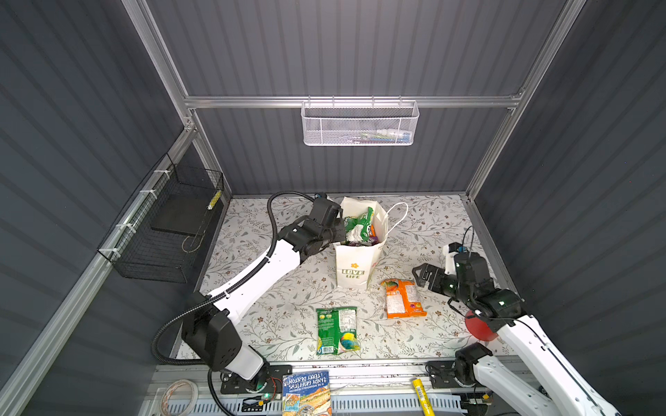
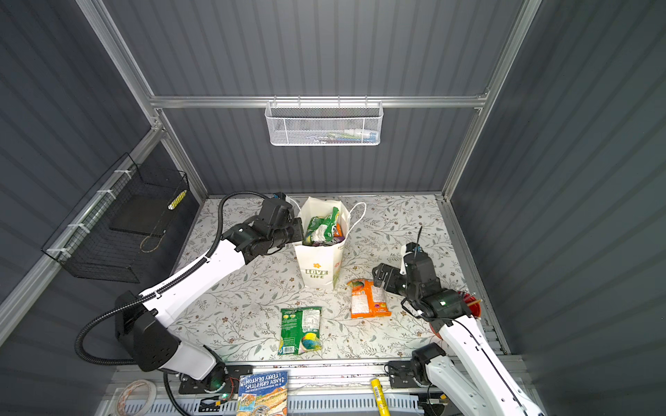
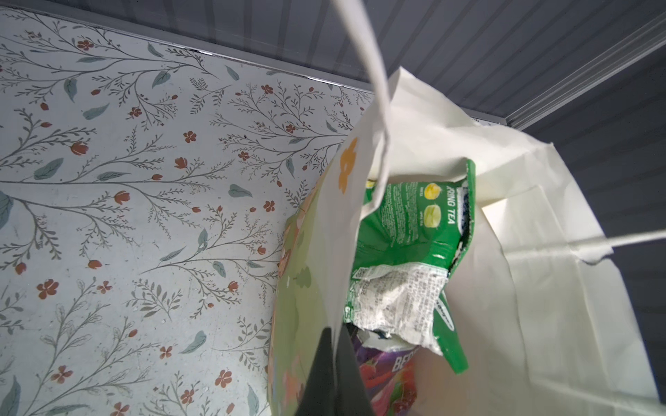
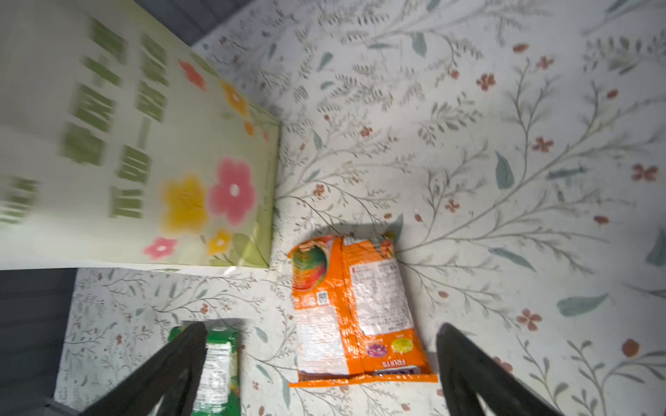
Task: Place the snacks into the paper bag
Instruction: 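Move the right gripper down onto the orange fruit candy bag, then close the right gripper on the orange fruit candy bag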
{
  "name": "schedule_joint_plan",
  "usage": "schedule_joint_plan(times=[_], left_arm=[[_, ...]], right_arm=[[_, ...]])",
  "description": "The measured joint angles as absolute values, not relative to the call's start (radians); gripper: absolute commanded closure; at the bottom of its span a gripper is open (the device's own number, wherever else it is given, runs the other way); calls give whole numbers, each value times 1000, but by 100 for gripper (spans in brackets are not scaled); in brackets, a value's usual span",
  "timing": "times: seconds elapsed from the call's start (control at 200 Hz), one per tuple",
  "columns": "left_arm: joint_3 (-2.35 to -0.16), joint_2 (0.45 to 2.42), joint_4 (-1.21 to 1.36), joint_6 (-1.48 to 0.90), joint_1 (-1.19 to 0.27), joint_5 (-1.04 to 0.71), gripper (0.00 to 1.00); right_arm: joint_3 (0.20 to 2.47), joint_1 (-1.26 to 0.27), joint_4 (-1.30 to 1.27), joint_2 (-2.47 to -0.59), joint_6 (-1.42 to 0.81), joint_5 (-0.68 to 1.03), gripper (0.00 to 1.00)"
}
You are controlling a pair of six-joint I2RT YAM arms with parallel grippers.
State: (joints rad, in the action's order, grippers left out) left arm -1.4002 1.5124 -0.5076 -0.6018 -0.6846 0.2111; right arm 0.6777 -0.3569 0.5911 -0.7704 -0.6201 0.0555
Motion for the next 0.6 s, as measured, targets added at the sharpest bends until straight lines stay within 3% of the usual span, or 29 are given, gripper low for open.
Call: schedule_joint_plan(times=[0.42,0.595], left_arm=[[-1369,1488,-472,-514,-685,185,100],[-1365,1470,-488,-499,-685,185,100]], right_arm=[[519,-522,288,-1184,-700,-18,1],[519,-562,232,-1252,-723,-50,5]])
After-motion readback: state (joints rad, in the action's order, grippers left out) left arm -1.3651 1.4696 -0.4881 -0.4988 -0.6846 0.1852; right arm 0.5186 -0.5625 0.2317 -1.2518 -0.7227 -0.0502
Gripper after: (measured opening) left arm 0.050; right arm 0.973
